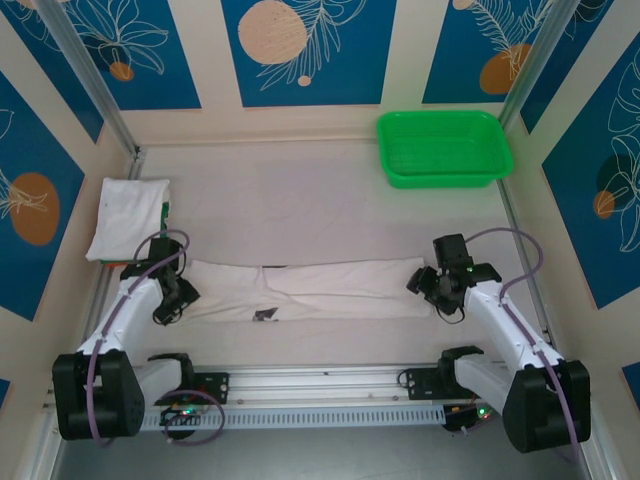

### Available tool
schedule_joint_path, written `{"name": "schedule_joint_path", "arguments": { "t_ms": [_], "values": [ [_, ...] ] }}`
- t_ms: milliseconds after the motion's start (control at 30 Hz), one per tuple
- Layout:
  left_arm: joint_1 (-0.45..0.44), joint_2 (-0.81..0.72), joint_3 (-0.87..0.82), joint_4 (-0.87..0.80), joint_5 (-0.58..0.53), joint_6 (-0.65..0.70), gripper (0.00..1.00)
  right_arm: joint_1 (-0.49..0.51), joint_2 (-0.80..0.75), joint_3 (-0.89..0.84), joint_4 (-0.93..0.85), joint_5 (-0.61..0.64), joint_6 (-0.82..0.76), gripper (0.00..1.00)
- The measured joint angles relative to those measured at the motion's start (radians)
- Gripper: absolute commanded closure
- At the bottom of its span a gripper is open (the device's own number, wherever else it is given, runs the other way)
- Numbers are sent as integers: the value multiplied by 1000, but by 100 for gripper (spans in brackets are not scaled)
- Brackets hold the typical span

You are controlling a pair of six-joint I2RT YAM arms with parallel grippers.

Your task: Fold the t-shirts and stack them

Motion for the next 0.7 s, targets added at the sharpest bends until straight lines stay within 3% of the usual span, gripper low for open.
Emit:
{"name": "schedule_joint_path", "arguments": {
  "t_ms": [67, 167, 267, 467, 700],
  "values": [
    [-40, -5, 24, 2, -18, -5, 21, 52, 25, 32, 19, 15, -3, 31],
    [-124, 16, 54, 34, -21, -27, 20, 143, 138, 105, 66, 30, -7, 32],
    [-169, 75, 53, 101, 8, -71, 28, 222, 309, 198, 121, 39, -6, 39],
    [-178, 236, 19, 222, 68, -134, 48, 326, 591, 360, 203, 41, -11, 47],
    [-187, 427, 152, 285, 84, -124, 58, 298, 691, 375, 226, 39, -14, 48]
  ]
}}
